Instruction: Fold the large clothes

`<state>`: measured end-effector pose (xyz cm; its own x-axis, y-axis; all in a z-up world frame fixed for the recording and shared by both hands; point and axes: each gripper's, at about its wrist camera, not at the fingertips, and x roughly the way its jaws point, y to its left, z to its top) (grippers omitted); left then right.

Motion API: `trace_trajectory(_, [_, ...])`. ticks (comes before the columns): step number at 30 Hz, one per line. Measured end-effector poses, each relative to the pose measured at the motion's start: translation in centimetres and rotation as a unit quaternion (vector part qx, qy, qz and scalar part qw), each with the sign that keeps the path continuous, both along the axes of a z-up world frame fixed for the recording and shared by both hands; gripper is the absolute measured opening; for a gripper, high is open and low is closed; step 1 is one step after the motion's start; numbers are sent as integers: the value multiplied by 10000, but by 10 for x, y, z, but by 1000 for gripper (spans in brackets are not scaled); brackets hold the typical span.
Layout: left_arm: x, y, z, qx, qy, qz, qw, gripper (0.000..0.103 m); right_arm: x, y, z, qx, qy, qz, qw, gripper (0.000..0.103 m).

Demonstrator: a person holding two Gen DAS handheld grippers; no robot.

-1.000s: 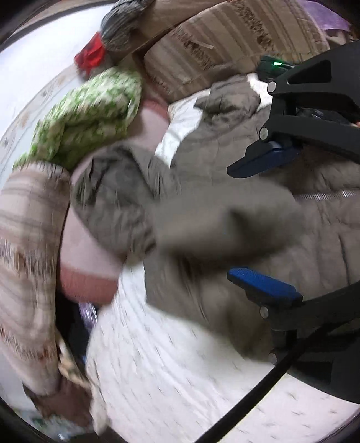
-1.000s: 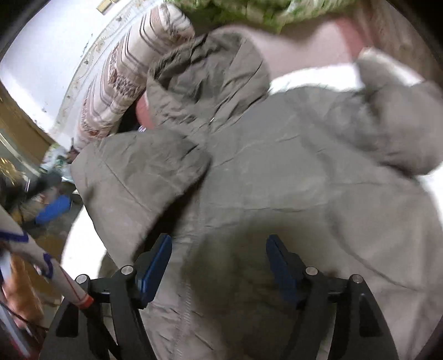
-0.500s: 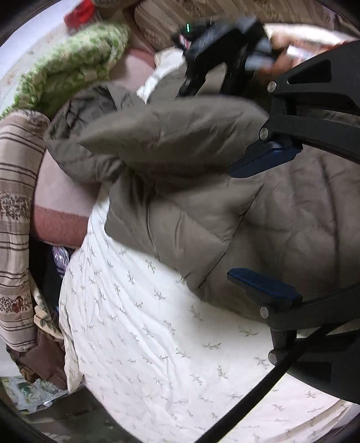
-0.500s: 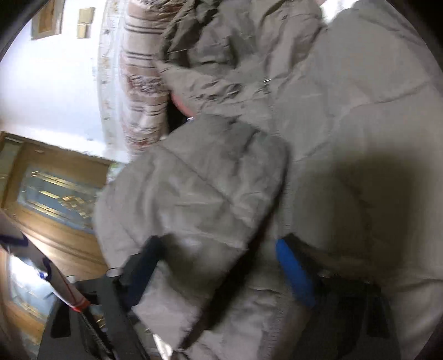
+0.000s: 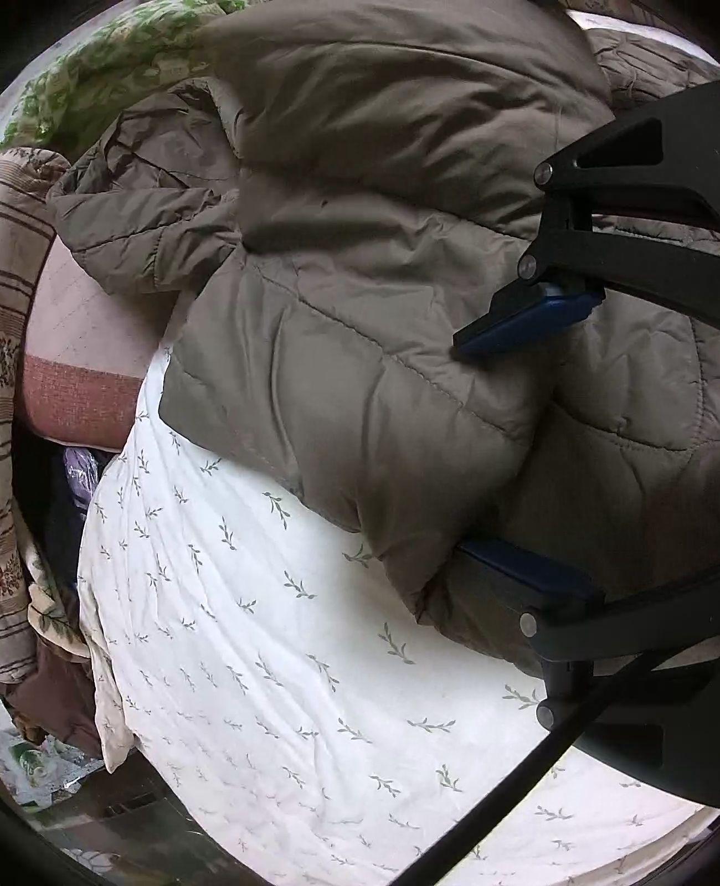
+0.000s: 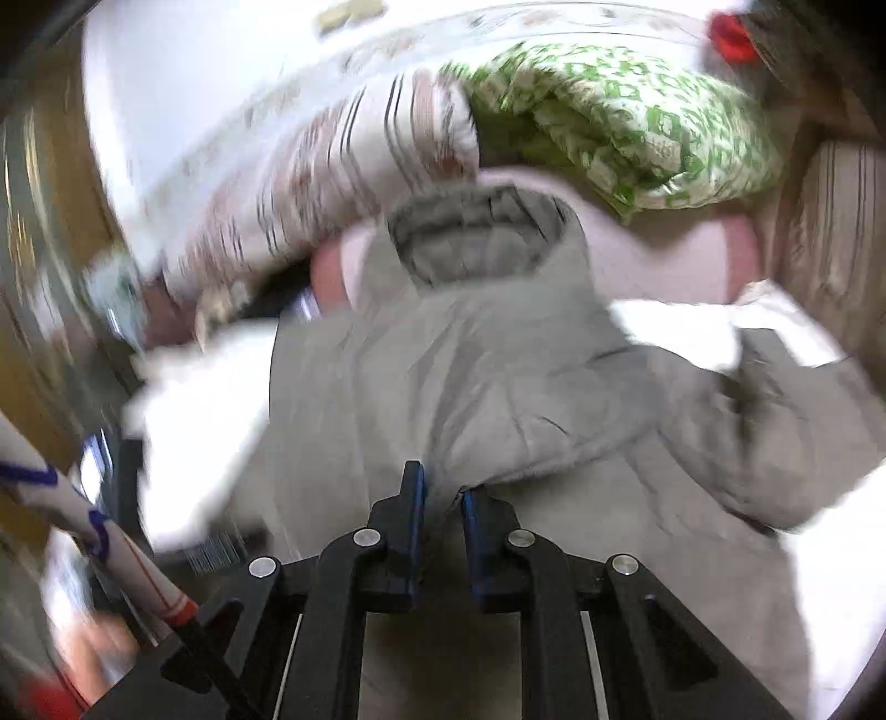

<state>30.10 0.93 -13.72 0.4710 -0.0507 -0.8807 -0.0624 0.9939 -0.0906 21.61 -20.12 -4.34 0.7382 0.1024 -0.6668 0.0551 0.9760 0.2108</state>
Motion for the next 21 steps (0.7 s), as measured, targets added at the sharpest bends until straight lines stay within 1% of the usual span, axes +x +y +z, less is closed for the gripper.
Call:
trace_trajectory(1, [0, 0, -1, -11, -6, -2, 10000, 70, -6, -1, -10, -184, 207, 30, 9996, 20])
trace_trajectory(2, [0, 0, -1, -33, -5, -14, 10000, 72, -11, -8, -22, -137, 481, 21, 9987, 21])
trace_trajectory(3, [1, 0, -2, -54, 5, -36, 10000, 73, -25, -28, -32, 142, 648, -24, 9978, 21])
trace_trajectory(4, [1, 0, -2, -22, 16, -33, 10000, 73, -26, -49, -44, 695, 827, -172, 9940, 21])
trace_trajectory(5, [1, -1, -2, 10, 8, -38, 10000, 73, -29, -73, -58, 1357, 930, -421, 9855, 21])
trace_trajectory(6, [2, -1, -2, 40, -2, -48, 10000, 73, -31, -92, -67, 1748, 944, -634, 9780, 24])
trace_trajectory(7, [1, -2, -2, 77, -18, -79, 9999, 73, -35, -109, -73, 1999, 950, -935, 9707, 25])
trace_trajectory(8, [1, -3, -2, 95, -33, -98, 9999, 73, -35, -121, -75, 2089, 919, -1103, 9673, 25])
trace_trajectory(10, [1, -3, -4, 171, -83, -107, 9998, 74, -34, -132, -72, 2047, 798, -1219, 9679, 25])
trace_trajectory(11, [1, -4, -6, 215, -107, -107, 9997, 74, -34, -135, -66, 1782, 670, -1385, 9719, 26])
trace_trajectory(14, [2, -5, -10, 266, -161, -23, 9995, 77, -29, -129, -56, 1079, 449, -1578, 9805, 26])
trace_trajectory(16, [1, -8, -12, 358, -210, 34, 9991, 78, -26, -122, -57, 829, 400, -1597, 9829, 26])
trace_trajectory(18, [0, -12, -13, 488, -255, 42, 9985, 78, -17, -118, -60, 652, 438, -1472, 9860, 26])
trace_trajectory(20, [1, -15, -14, 582, -286, 41, 9979, 78, -5, -114, -69, 523, 610, -1270, 9886, 26])
trace_trajectory(21, [2, -15, -14, 593, -294, 51, 9978, 79, 3, -112, -76, 436, 766, -1219, 9886, 26])
